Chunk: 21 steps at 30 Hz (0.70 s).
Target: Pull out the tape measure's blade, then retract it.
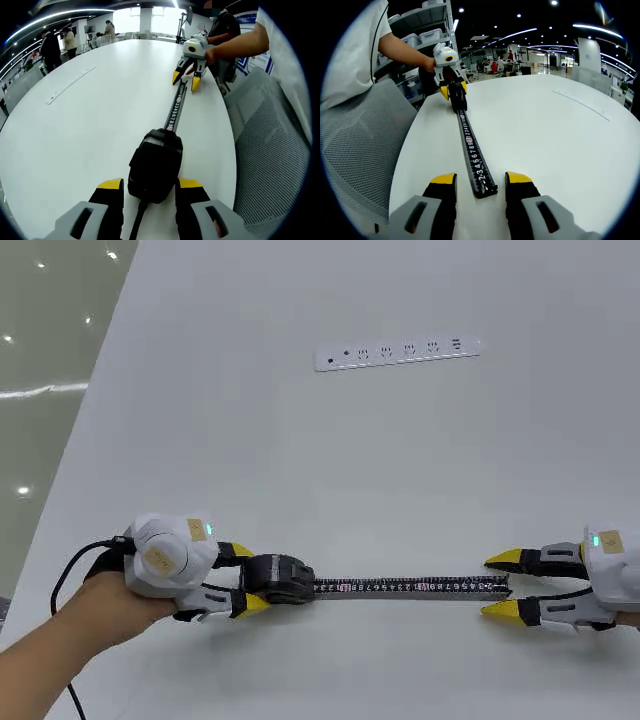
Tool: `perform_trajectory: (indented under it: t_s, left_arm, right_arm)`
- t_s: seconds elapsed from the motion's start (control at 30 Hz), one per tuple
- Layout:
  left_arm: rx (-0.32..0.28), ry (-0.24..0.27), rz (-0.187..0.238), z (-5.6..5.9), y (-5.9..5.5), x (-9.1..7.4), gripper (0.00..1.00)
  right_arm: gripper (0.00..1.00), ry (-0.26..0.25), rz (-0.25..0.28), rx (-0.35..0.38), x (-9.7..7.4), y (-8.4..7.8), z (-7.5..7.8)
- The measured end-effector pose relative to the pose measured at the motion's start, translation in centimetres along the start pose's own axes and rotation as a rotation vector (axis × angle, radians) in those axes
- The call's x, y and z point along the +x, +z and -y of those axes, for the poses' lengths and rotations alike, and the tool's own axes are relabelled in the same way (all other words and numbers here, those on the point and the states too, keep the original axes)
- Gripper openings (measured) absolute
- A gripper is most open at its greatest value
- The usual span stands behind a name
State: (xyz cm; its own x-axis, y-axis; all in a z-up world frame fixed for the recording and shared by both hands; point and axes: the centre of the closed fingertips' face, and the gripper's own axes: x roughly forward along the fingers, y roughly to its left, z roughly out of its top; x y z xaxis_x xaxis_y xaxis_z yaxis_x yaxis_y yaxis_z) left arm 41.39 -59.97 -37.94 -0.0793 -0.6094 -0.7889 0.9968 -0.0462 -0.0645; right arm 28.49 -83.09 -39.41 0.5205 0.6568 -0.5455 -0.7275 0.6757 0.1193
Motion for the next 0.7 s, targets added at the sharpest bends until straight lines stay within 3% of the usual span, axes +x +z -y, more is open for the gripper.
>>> perform_trajectory:
  t_s: [0.5, 0.7]
  left_arm:
    - [-0.057, 0.024, 0.022, 0.3, 0.4, -0.7, 0.58]
    - [-0.083, 0.043, 0.039, 0.4, 0.5, -1.2, 0.63]
  right_arm:
    - [0.62, -0.044, 0.017, 0.000, -0.3, 1.0, 0.2]
    - [0.67, -0.061, 0.023, -0.001, -0.6, 1.5, 0.1]
